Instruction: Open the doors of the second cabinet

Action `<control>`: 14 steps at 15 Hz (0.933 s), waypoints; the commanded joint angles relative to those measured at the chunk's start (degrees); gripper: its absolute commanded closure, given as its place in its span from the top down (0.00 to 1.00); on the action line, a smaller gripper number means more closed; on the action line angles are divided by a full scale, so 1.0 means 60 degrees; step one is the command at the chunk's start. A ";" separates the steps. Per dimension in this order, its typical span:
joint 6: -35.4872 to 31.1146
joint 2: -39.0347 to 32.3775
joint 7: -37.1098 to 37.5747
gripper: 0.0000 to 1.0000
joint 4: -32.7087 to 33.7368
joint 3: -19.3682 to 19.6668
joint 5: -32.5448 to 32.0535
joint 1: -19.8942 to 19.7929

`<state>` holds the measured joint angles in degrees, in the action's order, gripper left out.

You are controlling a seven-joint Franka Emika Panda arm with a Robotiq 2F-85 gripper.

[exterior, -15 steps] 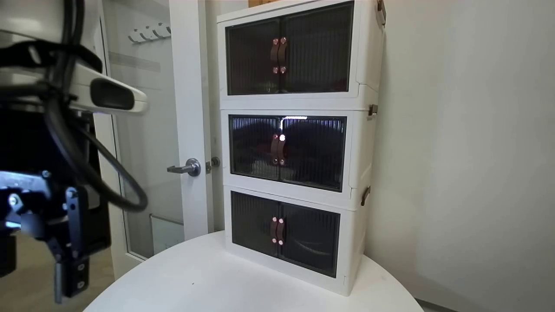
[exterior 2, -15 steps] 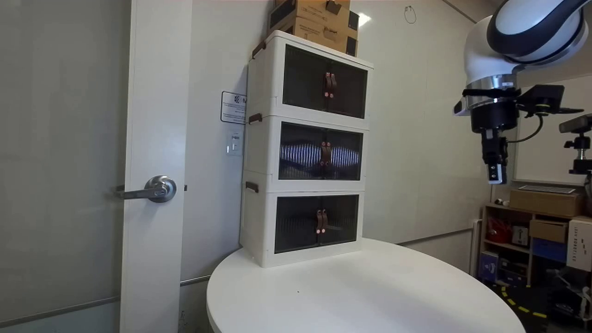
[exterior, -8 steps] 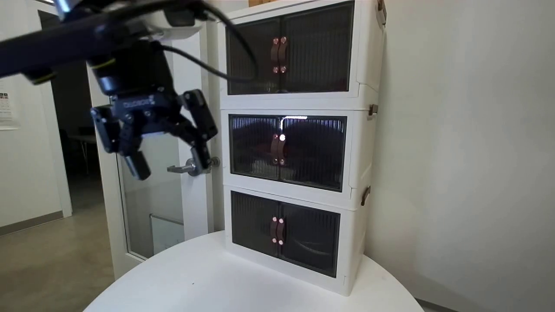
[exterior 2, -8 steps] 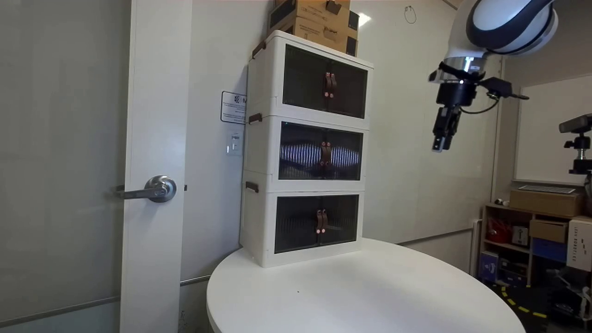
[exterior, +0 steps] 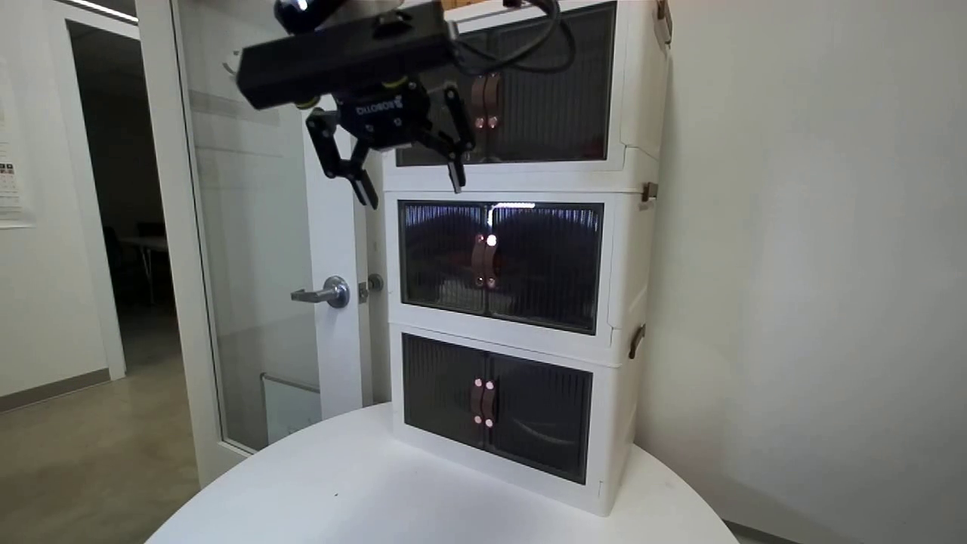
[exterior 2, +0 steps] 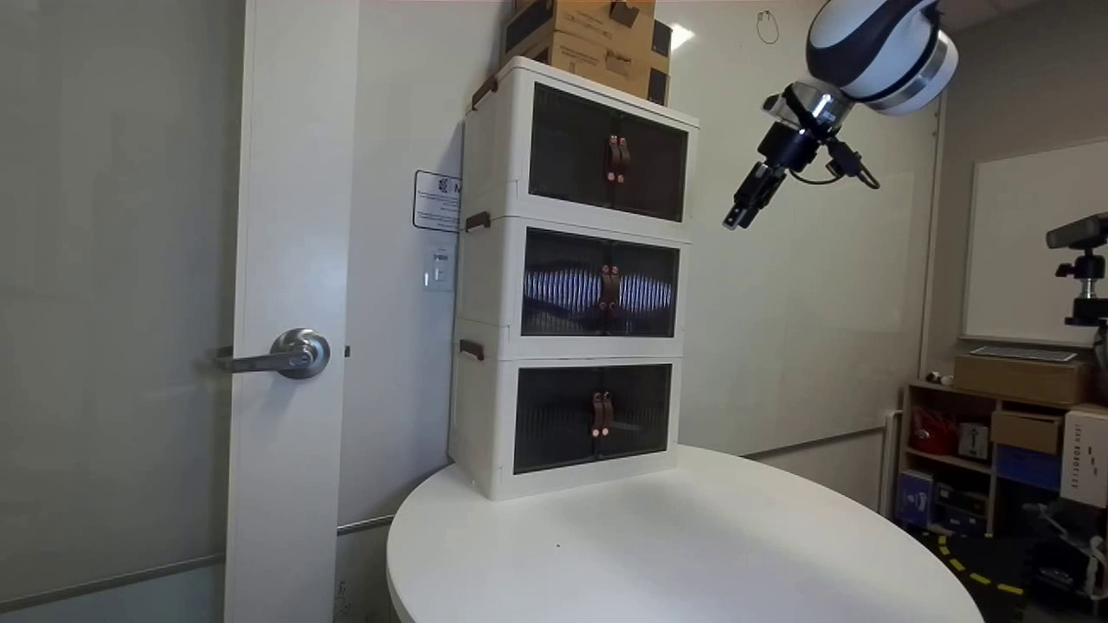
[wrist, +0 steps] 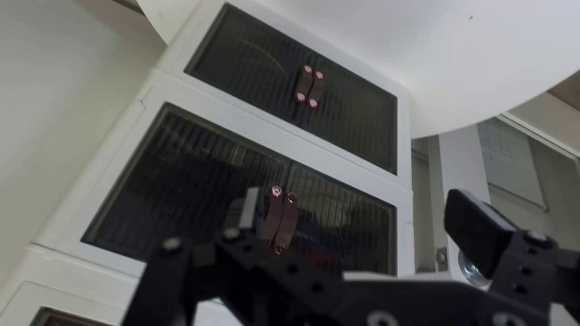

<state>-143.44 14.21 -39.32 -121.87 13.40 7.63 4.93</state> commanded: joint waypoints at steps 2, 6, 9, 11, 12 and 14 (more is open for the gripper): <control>-0.0130 -0.1423 -0.2976 1.00 0.1447 0.1456 0.3484 0.1558; 0.0229 -0.2888 -0.4390 1.00 0.2544 0.0415 0.5164 0.0115; 0.0208 -0.3840 -0.4579 1.00 0.3276 -0.0260 0.4915 -0.0783; 0.0338 -0.4398 -0.4662 1.00 0.3823 -0.0705 0.4879 -0.1319; 0.0424 -0.4649 -0.4677 1.00 0.4109 -0.0917 0.4877 -0.1562; 0.0811 -0.5092 -0.4828 1.00 0.4769 -0.1353 0.5027 -0.2044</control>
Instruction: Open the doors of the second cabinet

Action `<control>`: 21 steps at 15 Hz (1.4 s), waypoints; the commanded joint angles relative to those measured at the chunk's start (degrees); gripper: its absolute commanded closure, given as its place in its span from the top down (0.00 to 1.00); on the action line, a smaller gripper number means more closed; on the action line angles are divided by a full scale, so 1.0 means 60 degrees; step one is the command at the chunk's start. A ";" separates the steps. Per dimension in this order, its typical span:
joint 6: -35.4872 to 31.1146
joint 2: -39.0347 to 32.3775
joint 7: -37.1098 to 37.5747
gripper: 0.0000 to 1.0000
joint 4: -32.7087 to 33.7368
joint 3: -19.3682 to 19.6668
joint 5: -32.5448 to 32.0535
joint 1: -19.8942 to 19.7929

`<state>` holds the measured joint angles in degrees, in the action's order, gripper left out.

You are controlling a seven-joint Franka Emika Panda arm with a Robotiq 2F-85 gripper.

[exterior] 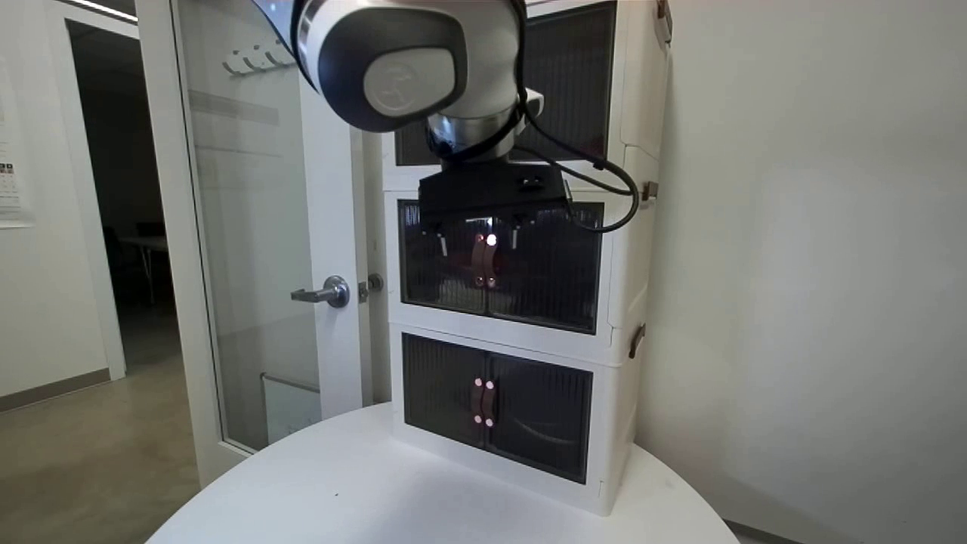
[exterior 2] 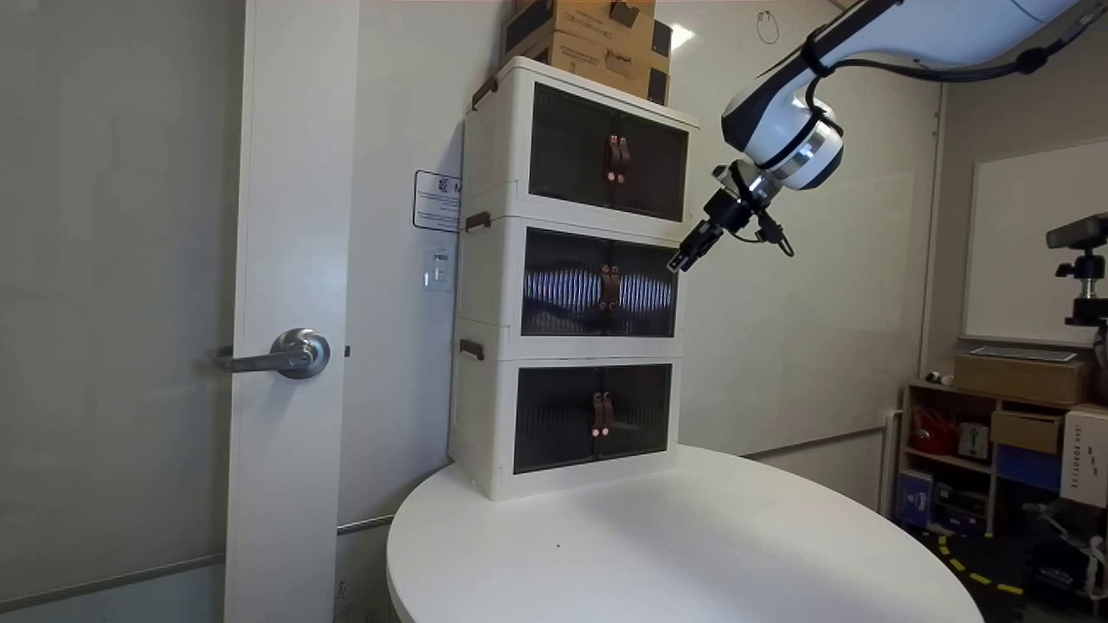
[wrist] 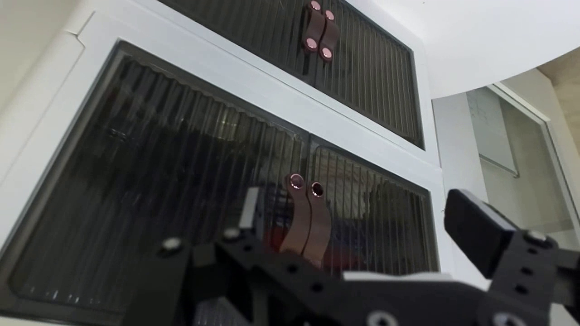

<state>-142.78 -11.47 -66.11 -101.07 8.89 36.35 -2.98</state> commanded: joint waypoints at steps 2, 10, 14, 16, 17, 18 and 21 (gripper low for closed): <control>0.1186 -0.1210 -0.0667 1.00 0.1982 -0.1009 0.0311 -0.1149; 0.2277 -0.2787 -0.0774 1.00 0.4013 -0.2004 0.0409 -0.1896; 0.2049 -0.3588 -0.0579 1.00 0.4696 -0.2269 0.0245 -0.1898; 0.1861 -0.3879 -0.0562 1.00 0.4910 -0.2343 0.0171 -0.1892; 0.1825 -0.3987 -0.0582 1.00 0.5010 -0.2386 0.0167 -0.1911; 0.1767 -0.4105 -0.0593 1.00 0.5111 -0.2422 0.0166 -0.1926; 0.1512 -0.4290 -0.0673 1.00 0.5259 -0.2586 0.0269 -0.2033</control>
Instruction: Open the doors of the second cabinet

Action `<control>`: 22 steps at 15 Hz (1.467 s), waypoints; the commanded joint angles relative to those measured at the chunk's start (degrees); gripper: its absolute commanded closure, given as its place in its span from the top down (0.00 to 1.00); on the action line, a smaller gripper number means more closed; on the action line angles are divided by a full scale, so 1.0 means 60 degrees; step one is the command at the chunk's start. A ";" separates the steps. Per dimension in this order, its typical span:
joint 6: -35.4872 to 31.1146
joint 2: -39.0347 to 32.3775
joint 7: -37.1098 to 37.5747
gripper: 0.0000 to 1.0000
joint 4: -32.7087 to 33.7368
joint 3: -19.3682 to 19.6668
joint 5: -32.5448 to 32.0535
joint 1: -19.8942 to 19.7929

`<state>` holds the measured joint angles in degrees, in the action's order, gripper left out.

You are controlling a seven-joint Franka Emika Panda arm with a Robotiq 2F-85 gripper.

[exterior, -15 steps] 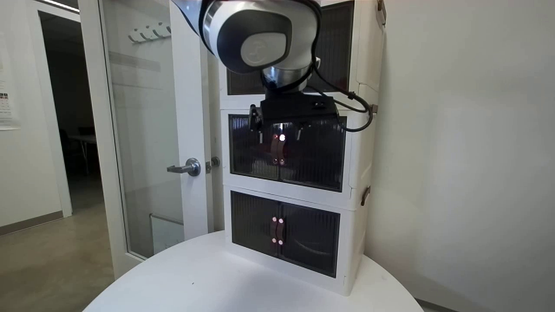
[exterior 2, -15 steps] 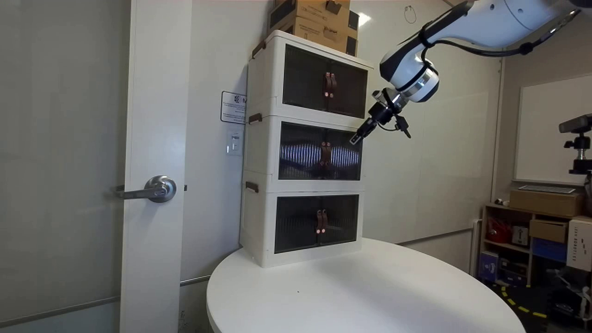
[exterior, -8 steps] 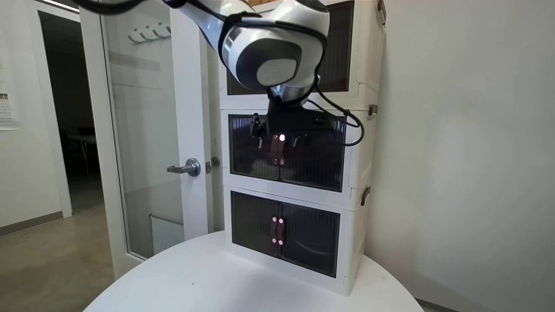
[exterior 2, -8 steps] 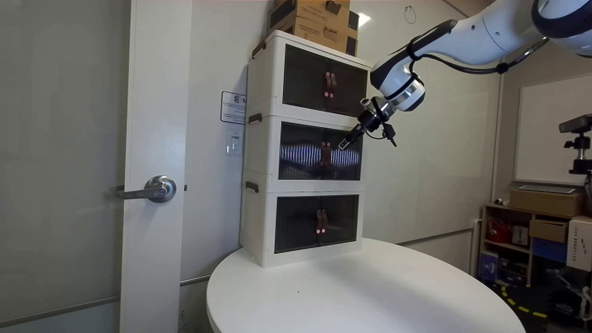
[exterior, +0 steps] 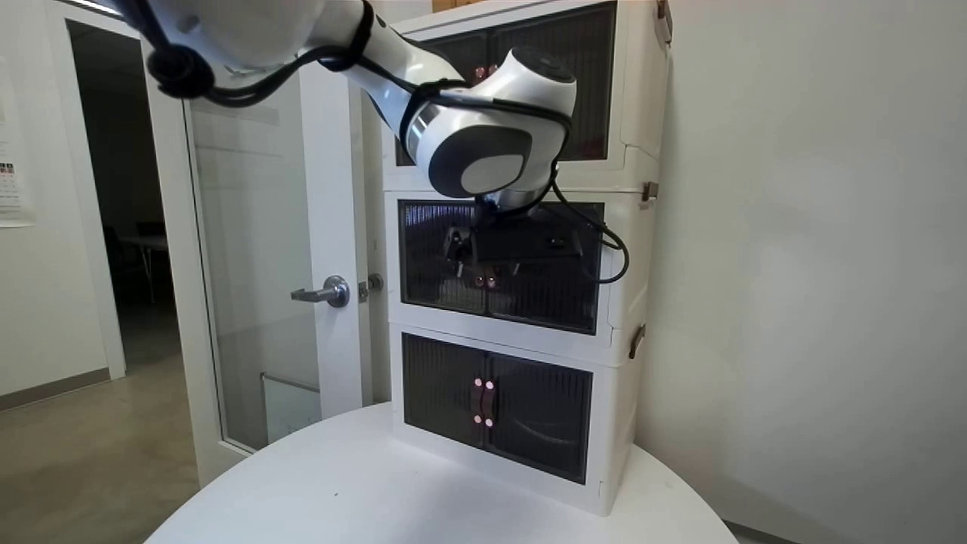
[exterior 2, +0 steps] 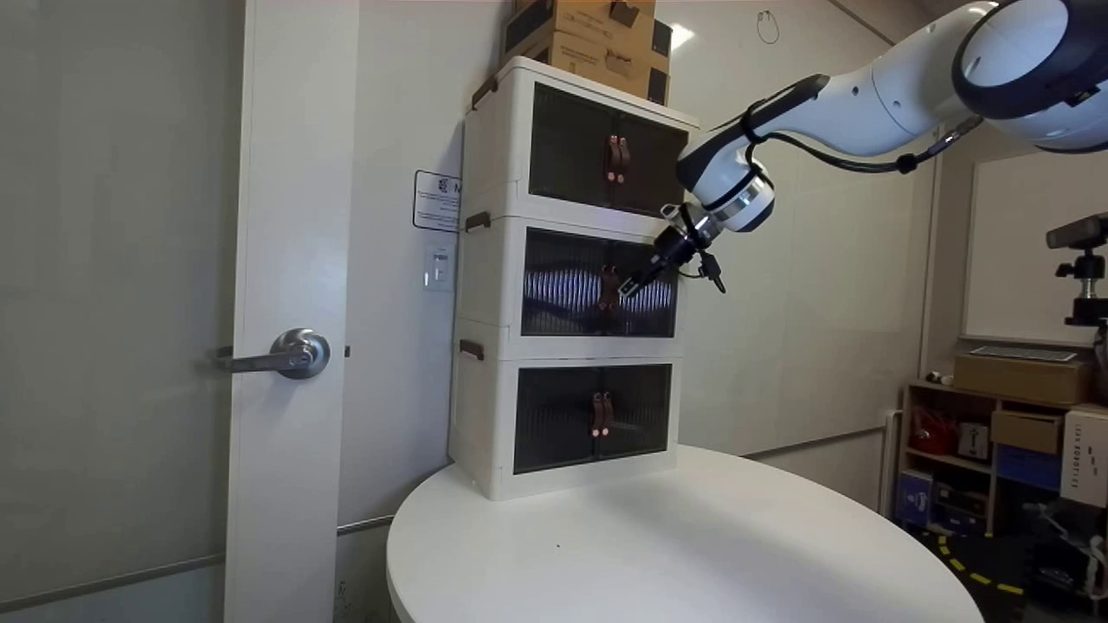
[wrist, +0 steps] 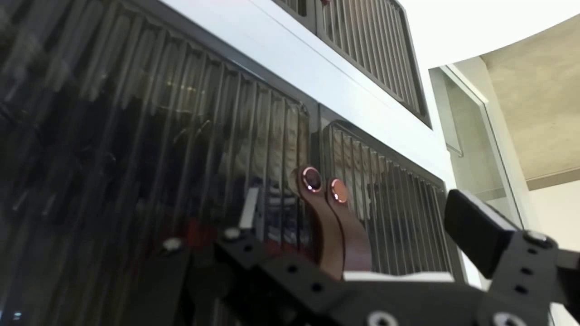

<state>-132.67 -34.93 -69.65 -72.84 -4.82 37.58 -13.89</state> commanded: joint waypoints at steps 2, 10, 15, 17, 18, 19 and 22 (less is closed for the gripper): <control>-0.0257 -0.0377 -0.0101 1.00 0.0544 -0.0454 0.0171 -0.0314; -0.0276 -0.0340 -0.0244 1.00 0.0488 -0.0931 0.0719 -0.0614; -0.0242 -0.0379 -0.0217 1.00 0.0472 -0.0944 0.0977 -0.0533; -0.0209 -0.0411 -0.0149 1.00 0.0458 -0.0922 0.0917 -0.0444; -0.0176 -0.0426 -0.0107 1.00 0.0452 -0.0922 0.0875 -0.0398; -0.0148 -0.0438 -0.0093 1.00 0.0450 -0.0941 0.0862 -0.0366; -0.0026 -0.0493 -0.0037 1.00 0.0450 -0.1060 0.0822 -0.0210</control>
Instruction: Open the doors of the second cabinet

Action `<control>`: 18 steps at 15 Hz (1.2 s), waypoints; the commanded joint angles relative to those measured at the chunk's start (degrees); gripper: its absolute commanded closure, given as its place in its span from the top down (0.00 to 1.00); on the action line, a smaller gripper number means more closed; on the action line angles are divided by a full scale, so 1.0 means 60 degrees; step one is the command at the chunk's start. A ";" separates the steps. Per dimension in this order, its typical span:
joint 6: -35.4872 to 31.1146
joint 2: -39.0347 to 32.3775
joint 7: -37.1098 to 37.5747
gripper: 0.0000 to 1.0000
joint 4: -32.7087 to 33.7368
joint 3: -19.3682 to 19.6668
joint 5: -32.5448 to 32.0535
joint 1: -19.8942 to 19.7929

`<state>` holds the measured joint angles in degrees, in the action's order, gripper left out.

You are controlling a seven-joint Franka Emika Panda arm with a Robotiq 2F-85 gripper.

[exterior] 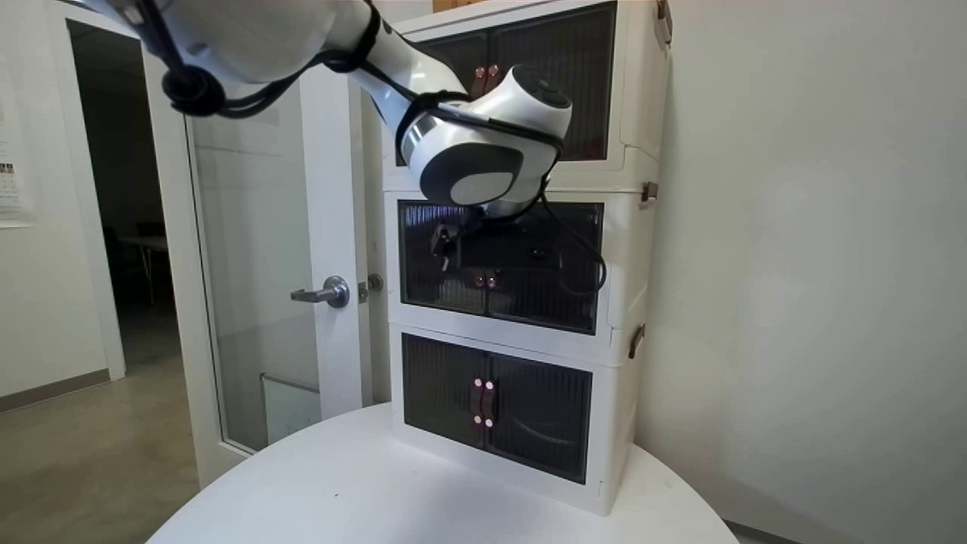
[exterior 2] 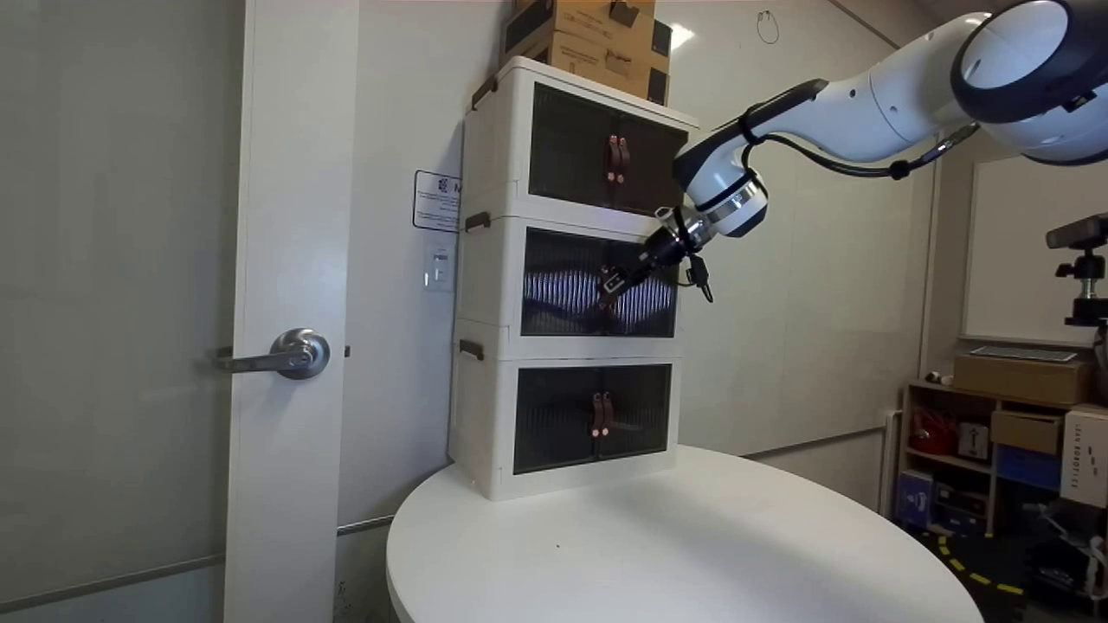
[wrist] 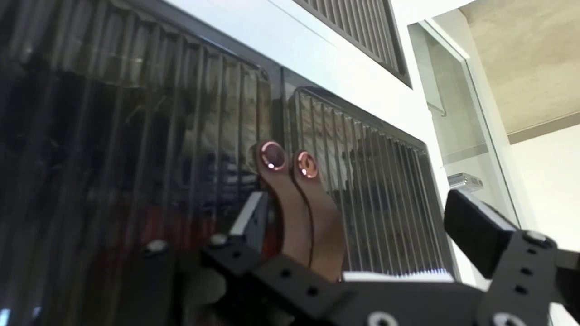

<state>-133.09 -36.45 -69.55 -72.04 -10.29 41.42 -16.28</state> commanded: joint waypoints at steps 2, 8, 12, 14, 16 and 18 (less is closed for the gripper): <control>0.0004 -0.0246 -0.0023 1.00 0.0330 -0.0145 0.0127 0.0239; 0.0520 -0.0196 -0.0159 1.00 0.0319 -0.0223 0.0130 0.0131; 0.1272 -0.0011 -0.0462 1.00 0.0065 -0.0359 0.0136 0.0139; 0.1509 0.0145 -0.0633 1.00 -0.0213 -0.0354 0.0046 0.0281; 0.1500 0.0295 -0.0745 1.00 -0.0417 -0.0329 -0.0111 0.0330; 0.1507 0.0390 -0.0871 1.00 -0.0549 -0.0321 -0.0204 0.0328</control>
<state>-128.66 -36.33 -72.97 -71.82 -10.71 40.13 -16.15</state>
